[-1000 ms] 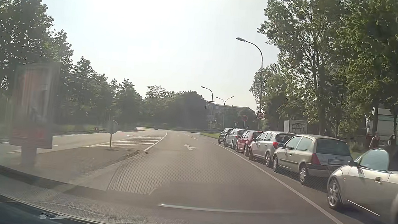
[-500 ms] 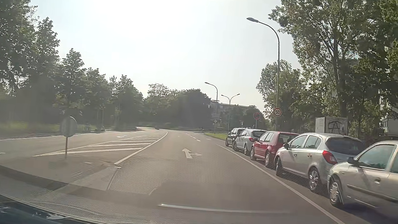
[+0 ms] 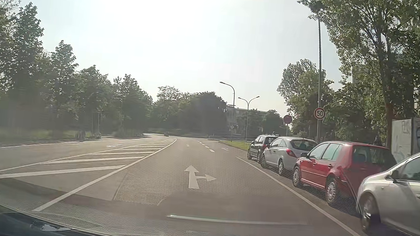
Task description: Follow the waypoints while adhering to traffic rules and regulations
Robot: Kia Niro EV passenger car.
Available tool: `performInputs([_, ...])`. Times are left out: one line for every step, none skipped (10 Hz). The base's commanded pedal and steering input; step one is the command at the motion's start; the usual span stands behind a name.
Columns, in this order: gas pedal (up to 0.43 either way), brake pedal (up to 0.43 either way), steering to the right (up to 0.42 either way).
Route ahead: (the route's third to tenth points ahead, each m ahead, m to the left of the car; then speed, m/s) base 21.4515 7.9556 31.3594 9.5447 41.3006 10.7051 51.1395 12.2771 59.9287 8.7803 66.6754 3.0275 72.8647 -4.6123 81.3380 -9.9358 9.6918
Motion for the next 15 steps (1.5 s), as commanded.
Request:
performInputs([0.000,0.000,-0.005])
performInputs([0.000,0.000,-0.004])
performInputs([0.000,0.000,-0.004])
performInputs([0.000,0.000,-0.004])
performInputs([0.000,0.000,-0.003])
performInputs([0.000,0.000,-0.002])
performInputs([0.000,0.000,0.000])
performInputs([0.000,0.000,0.003])
performInputs([0.000,0.000,0.006])
performInputs([0.000,0.000,0.007])
performInputs([0.000,0.000,0.009])
performInputs([0.000,0.000,0.010])
performInputs([0.000,0.000,0.012])
performInputs([0.000,0.000,0.015])
performInputs([0.000,0.000,0.017])
